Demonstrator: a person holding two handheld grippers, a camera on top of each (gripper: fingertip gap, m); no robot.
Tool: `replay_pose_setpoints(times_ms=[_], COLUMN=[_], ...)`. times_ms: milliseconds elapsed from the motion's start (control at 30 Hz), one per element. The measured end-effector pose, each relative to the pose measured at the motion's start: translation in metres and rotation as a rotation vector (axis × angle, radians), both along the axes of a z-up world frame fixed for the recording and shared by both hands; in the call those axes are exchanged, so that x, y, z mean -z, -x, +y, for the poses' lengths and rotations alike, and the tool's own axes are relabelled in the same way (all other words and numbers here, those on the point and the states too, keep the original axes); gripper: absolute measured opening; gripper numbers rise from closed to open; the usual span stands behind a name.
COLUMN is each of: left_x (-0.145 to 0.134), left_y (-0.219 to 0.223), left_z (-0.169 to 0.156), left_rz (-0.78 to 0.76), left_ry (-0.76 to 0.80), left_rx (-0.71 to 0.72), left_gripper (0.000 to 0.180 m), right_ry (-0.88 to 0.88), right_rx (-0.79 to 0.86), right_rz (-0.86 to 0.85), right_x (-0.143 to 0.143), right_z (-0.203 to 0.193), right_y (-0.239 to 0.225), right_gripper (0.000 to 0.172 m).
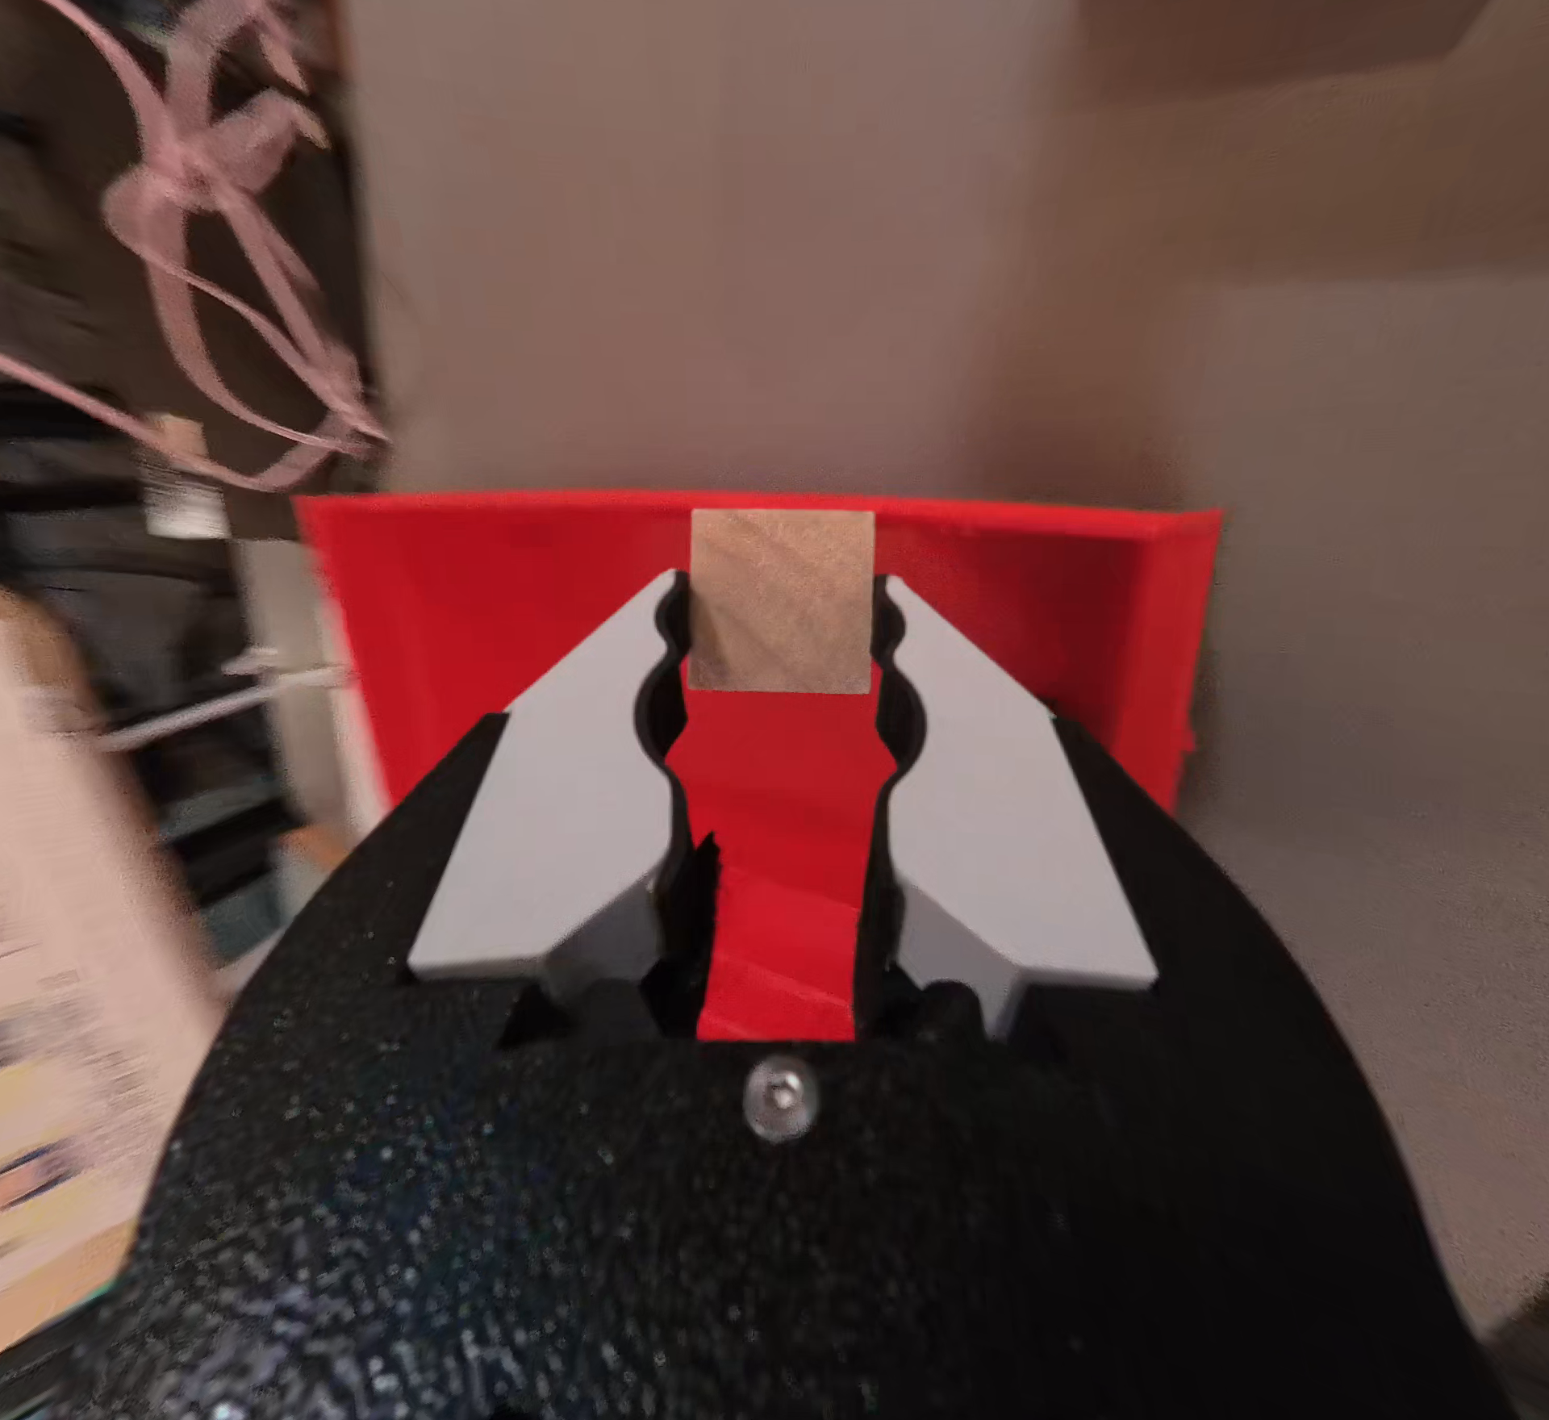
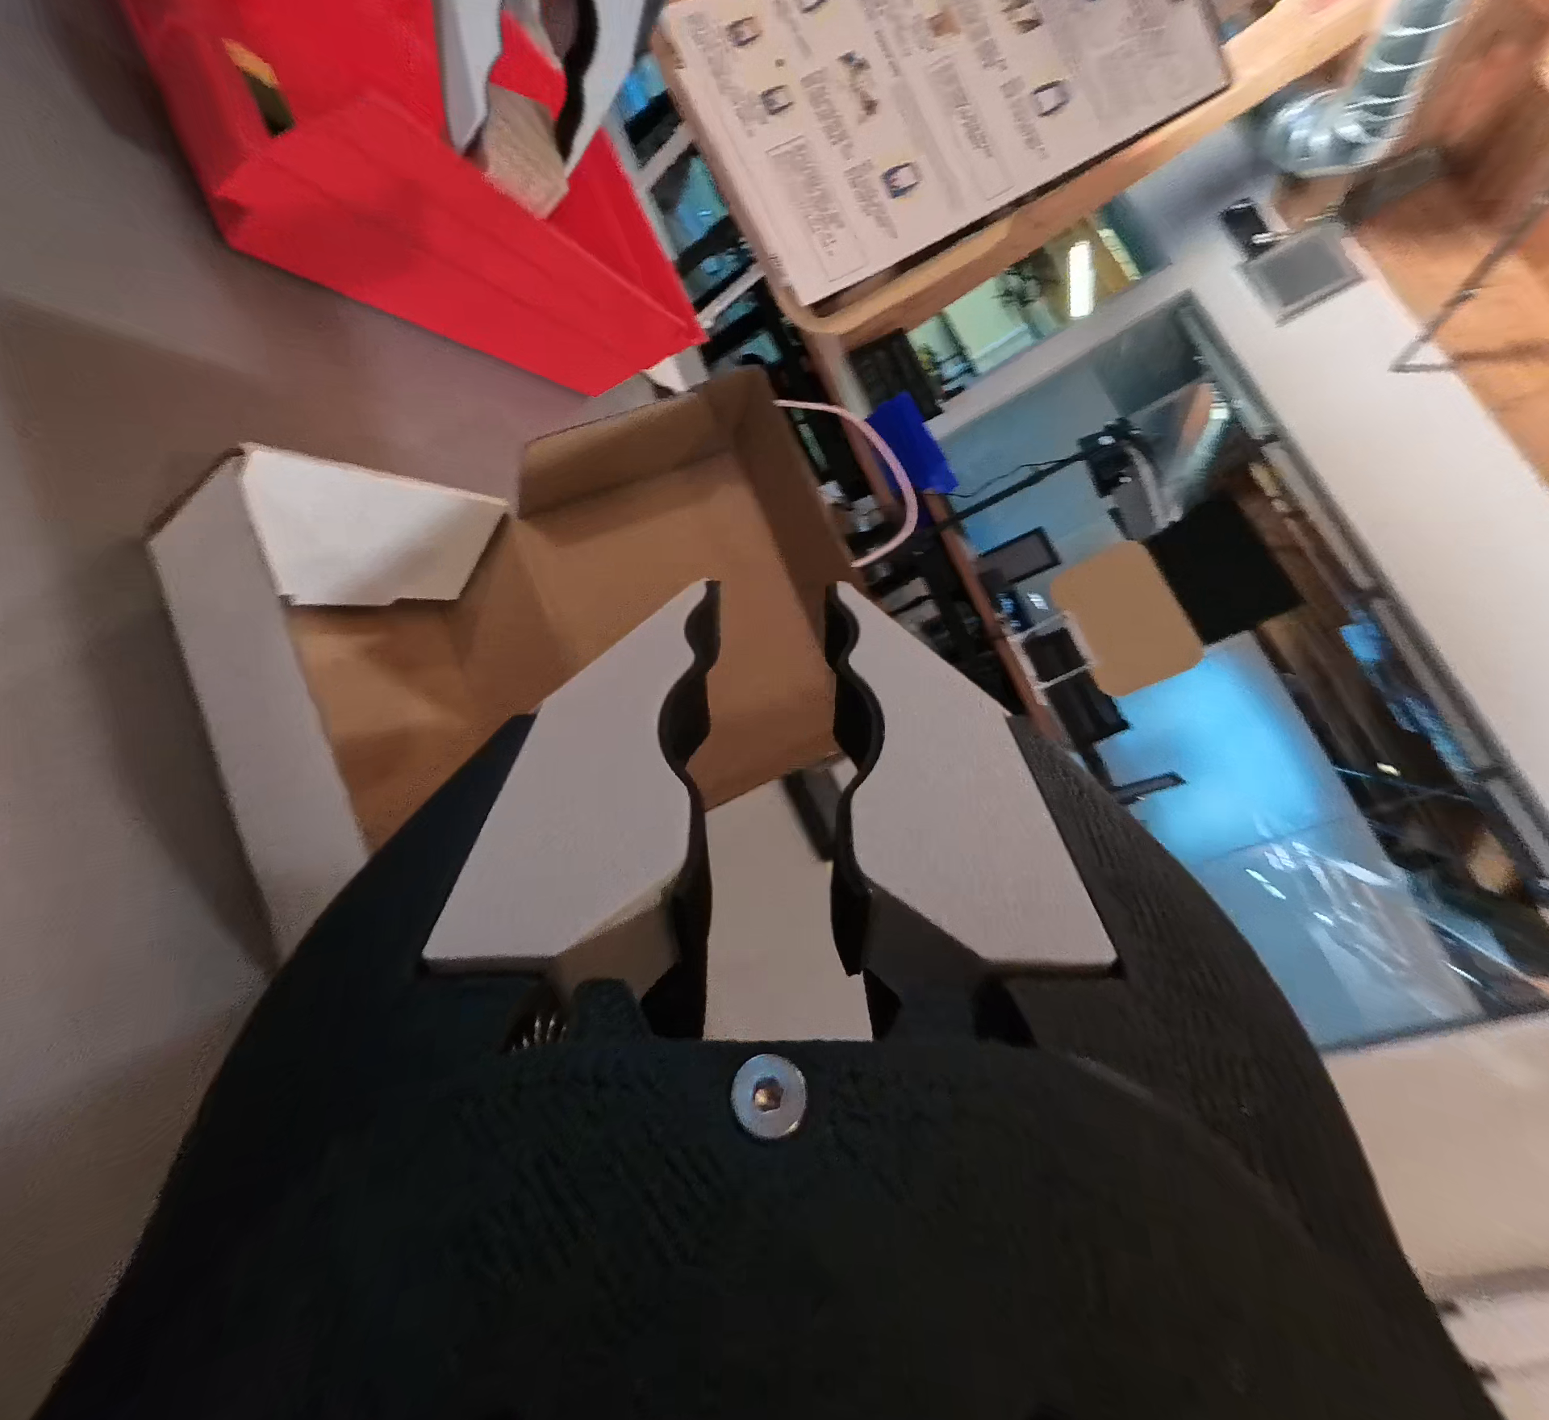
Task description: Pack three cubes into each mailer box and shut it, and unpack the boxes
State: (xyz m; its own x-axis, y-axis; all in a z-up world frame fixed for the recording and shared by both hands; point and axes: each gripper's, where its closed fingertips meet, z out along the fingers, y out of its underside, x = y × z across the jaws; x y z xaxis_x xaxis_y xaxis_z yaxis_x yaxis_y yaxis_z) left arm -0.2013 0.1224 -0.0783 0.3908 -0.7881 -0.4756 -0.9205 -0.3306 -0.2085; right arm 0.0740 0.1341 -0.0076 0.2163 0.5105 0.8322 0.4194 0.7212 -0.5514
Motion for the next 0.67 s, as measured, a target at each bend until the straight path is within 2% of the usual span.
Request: replay_pose_setpoints(times_ms=[167, 233, 300, 333, 400, 433, 533, 667], left_x=[-0.083, -0.089, -0.074, -0.061, -0.034, -0.024, 0.006, 0.048], left_y=[-0.056, -0.108, -0.165, -0.190, -0.223, -0.232, -0.248, -0.274], left_z=[0.013, 0.008, 0.000, -0.006, -0.017, -0.012, 0.019, 0.031], left_rz=[0.274, 0.213, 0.073, -0.022, -0.179, -0.221, -0.247, -0.224], left_ry=[-0.375, -0.402, -0.328, -0.238, -0.003, 0.060, 0.130, 0.207], left_rx=[0.102, 0.200, 0.325, 0.370, 0.400, 0.376, 0.248, 0.185], left_gripper=[0.041, 0.041, 0.042, 0.042, 0.042, 0.042, 0.042, 0.042], right_ry=[-0.177, -0.219, -0.234, -0.237, -0.246, -0.252, -0.253, -0.253], right_rx=[0.101, 0.124, 0.133, 0.138, 0.151, 0.157, 0.157, 0.171], right_rz=[0.286, 0.393, 0.478, 0.510, 0.558, 0.578, 0.598, 0.582], right_x=[-0.052, -0.070, -0.082, -0.086, -0.093, -0.095, -0.098, -0.095], right_z=[0.007, 0.005, 0.004, 0.003, 0.003, 0.003, 0.002, 0.005], right_y=[-0.029, -0.043, -0.055, -0.060, -0.069, -0.073, -0.078, -0.078], right_gripper=[0.025, 0.024, 0.023, 0.022, 0.022, 0.022, 0.020, 0.019])
